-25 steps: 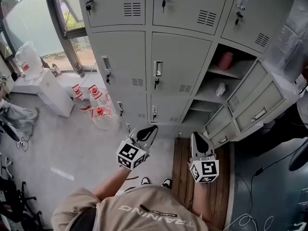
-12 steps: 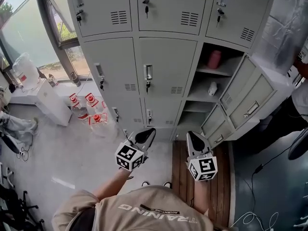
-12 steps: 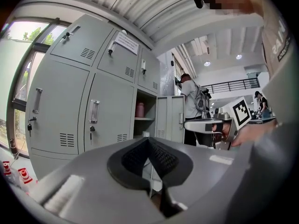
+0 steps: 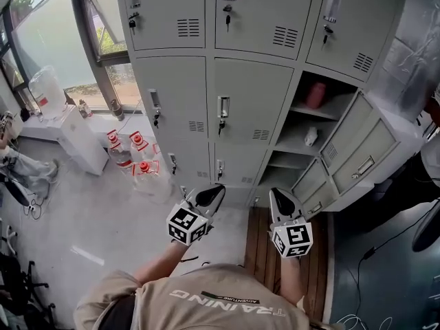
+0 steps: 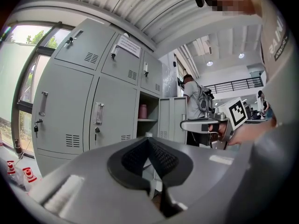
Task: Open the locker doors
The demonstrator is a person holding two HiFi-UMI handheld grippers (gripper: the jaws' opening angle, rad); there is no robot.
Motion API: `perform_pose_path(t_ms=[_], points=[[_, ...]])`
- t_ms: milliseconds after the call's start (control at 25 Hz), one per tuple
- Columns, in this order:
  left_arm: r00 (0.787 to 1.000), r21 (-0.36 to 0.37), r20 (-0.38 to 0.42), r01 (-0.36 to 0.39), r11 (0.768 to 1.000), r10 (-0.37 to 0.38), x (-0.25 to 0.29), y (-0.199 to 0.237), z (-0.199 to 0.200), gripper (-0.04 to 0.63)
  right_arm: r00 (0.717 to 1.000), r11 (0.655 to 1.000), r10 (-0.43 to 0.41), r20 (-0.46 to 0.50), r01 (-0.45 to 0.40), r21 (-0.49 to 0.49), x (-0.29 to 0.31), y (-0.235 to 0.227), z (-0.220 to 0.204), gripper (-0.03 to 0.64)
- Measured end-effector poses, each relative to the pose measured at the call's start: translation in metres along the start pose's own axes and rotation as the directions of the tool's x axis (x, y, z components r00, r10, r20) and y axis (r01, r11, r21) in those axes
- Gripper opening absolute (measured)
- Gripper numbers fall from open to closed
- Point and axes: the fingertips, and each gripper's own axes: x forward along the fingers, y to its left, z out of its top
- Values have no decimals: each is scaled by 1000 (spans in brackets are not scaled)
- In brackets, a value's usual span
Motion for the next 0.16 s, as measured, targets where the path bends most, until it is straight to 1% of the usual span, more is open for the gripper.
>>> perform_pose_path(t_ms=[160], points=[[1000,-1,11,-11,1000,11,-3,-4,0,6,1000,1000,9,-10,-10,-7,1,-2,-2,15]])
